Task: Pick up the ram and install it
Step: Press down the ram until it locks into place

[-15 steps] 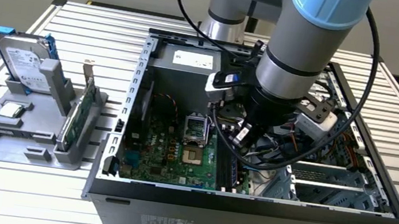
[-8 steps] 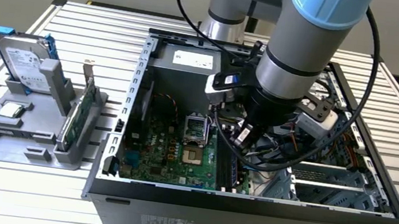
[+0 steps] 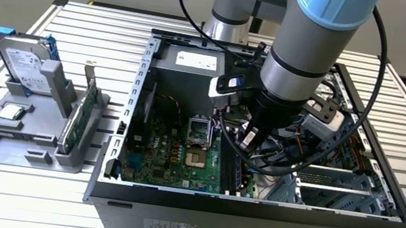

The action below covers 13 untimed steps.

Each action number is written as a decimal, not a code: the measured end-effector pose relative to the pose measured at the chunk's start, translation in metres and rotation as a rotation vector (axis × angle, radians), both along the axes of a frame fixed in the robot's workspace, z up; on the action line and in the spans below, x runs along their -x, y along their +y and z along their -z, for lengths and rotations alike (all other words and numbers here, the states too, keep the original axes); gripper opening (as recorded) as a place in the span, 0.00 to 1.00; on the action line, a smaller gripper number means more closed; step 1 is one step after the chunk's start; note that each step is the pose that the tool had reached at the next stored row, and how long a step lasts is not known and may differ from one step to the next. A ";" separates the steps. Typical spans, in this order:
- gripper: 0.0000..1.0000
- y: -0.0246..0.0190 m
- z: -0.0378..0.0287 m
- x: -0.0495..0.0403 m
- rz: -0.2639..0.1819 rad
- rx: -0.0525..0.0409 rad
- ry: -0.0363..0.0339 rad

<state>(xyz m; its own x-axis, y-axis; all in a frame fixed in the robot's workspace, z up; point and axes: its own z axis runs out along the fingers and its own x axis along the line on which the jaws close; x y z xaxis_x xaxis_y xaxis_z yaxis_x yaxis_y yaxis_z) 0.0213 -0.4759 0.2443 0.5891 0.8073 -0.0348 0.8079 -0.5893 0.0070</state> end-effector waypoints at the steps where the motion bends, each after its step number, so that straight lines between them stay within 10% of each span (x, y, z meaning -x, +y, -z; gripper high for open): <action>1: 0.00 0.0000 0.0000 0.0000 -0.005 -0.0003 0.0000; 13: 0.00 0.0000 0.0001 0.0000 -0.069 -0.0025 0.0001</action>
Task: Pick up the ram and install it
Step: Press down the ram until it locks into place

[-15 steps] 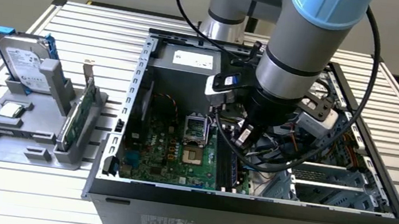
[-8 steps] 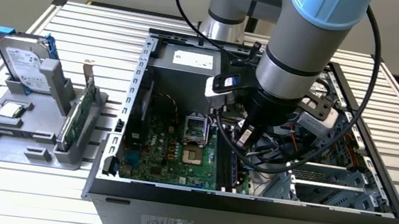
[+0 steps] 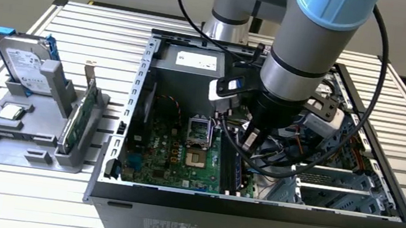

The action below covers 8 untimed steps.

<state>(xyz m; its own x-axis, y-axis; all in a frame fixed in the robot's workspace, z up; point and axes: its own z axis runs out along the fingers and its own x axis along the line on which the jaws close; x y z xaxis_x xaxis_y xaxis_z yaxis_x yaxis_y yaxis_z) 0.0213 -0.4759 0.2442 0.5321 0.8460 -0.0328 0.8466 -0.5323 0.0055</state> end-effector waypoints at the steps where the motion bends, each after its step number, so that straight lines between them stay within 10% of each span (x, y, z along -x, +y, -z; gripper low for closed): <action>1: 0.00 0.0000 0.0001 0.0000 -0.005 -0.0004 0.0000; 8: 0.00 0.0000 0.0004 0.0000 -0.040 -0.0021 0.0000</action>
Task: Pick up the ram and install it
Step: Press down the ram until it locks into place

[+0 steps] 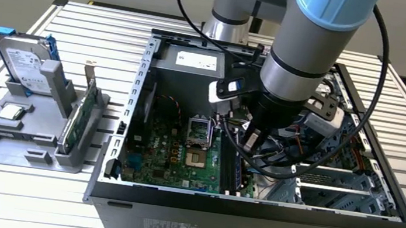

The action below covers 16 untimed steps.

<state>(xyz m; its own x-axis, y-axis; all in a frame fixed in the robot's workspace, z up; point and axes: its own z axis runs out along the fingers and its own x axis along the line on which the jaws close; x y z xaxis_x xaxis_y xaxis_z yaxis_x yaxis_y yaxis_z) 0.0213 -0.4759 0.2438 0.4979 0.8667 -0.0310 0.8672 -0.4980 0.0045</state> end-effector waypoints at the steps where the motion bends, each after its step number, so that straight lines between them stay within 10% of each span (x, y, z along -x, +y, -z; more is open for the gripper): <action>1: 0.00 0.0000 0.0000 0.0000 -0.005 -0.0003 0.0000; 16: 0.00 0.0000 0.0007 0.0000 -0.074 -0.0046 0.0000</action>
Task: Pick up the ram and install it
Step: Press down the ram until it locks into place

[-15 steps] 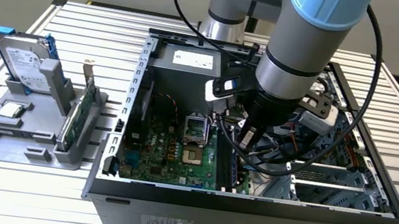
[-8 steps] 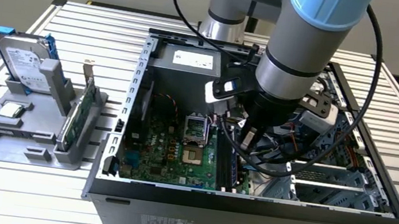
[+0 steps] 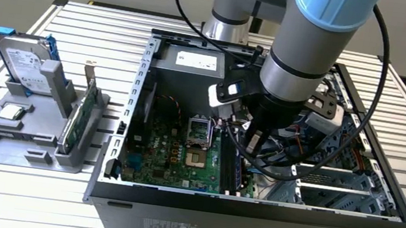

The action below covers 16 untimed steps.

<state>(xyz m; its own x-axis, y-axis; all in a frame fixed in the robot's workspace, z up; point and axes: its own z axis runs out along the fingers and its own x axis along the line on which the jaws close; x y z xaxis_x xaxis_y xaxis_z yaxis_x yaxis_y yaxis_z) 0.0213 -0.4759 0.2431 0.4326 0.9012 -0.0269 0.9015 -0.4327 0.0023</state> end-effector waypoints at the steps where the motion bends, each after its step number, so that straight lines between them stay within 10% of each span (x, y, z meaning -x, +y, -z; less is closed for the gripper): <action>1: 0.00 0.0000 0.0000 0.0000 -0.005 -0.0001 0.0000; 16: 0.00 0.0000 0.0007 0.0000 -0.090 -0.0025 0.0000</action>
<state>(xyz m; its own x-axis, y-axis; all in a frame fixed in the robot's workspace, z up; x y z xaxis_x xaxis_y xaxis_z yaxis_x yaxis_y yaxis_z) 0.0213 -0.4759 0.2425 0.3502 0.9363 -0.0246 0.9366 -0.3503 0.0013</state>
